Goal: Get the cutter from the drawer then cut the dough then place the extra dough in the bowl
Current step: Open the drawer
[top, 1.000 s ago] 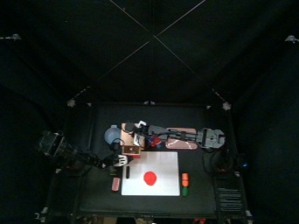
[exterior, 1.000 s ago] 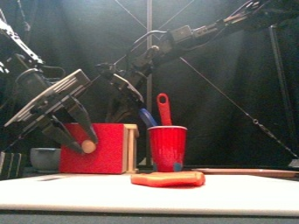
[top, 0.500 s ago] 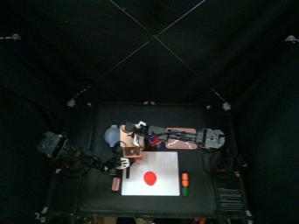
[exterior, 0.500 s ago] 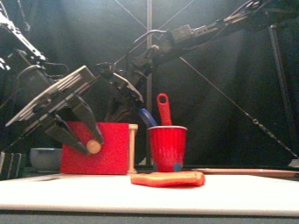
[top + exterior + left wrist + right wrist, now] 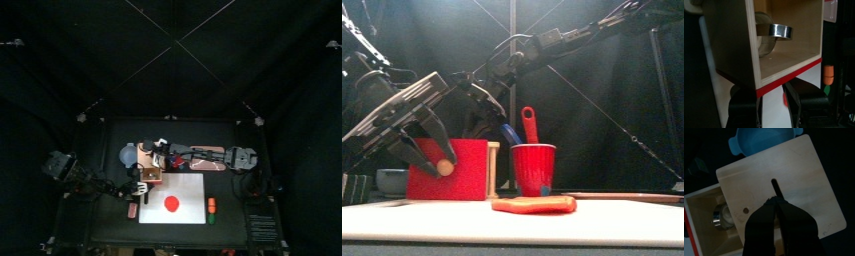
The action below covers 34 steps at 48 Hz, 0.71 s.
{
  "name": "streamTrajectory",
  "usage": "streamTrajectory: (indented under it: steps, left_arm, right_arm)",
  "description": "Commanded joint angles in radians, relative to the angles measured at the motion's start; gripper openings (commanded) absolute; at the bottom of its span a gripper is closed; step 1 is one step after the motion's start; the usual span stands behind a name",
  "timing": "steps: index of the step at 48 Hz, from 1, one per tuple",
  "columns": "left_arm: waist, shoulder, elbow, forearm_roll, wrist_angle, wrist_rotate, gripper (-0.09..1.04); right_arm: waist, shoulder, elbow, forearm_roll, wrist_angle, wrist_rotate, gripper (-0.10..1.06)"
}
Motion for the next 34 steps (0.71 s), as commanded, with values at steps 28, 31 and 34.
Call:
streamTrajectory:
  steps: [28,31,34]
  left_arm:
    - [-0.026,0.002,-0.034,0.020,0.000,0.005,0.77]
    - [-0.026,-0.003,-0.035,0.031,-0.003,0.006,0.78]
    - [-0.026,-0.009,-0.037,0.044,-0.003,0.005,0.78]
  right_arm:
    - [-0.002,-0.014,-0.005,-0.003,-0.005,0.000,0.02]
    - [0.000,-0.014,-0.003,-0.003,-0.003,0.000,0.02]
    - [0.000,-0.014,-0.005,-0.005,-0.003,0.000,0.02]
